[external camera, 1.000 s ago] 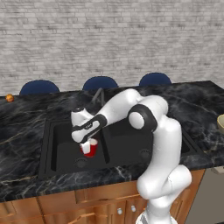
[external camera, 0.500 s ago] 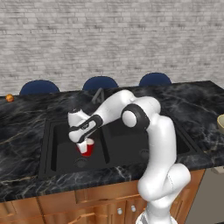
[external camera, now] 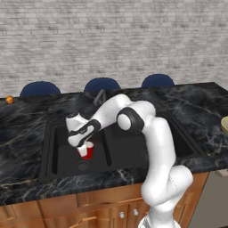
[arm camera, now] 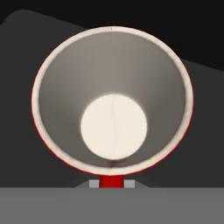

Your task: Pick the mug and place it in the sink. Pick the bowl and place it in the open cabinet and then close the cabinet.

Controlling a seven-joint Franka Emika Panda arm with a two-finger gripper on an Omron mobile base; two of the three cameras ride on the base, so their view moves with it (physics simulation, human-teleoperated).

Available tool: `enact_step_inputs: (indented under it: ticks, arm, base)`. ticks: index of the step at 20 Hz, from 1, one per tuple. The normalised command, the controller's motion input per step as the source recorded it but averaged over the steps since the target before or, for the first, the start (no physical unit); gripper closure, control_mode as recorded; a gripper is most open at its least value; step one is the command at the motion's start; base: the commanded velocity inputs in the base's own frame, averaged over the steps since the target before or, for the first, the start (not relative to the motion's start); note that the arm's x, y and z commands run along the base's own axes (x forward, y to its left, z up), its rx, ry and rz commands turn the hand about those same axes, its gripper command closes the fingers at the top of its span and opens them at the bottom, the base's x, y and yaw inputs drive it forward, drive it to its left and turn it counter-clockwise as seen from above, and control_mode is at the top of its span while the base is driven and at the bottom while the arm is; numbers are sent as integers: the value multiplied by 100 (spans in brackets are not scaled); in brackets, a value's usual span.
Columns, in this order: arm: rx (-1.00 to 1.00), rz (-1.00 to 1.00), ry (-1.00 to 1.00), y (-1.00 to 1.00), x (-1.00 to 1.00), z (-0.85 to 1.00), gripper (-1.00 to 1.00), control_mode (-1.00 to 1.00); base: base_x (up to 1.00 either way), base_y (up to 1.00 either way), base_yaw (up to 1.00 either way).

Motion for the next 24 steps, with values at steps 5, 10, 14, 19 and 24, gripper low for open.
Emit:
enact_step_inputs:
  ticks: [5, 10, 14, 19, 24]
  arm:
    - [0, 0, -1, 2, 14, -27, 100, -100]
    - [0, 0, -3, 0, 12, -29, 100, -100]
    - [0, 0, -3, 0, 16, -30, 100, -100]
    - [-1, 0, -5, 5, 21, -25, 100, -100]
    - [-2, 0, -6, 2, 20, -18, 100, -100]
  base:
    - [0, 0, 0]
    - [0, 0, 0]
    - [0, 0, 0]
    - [0, 0, 0]
    - [0, 0, 0]
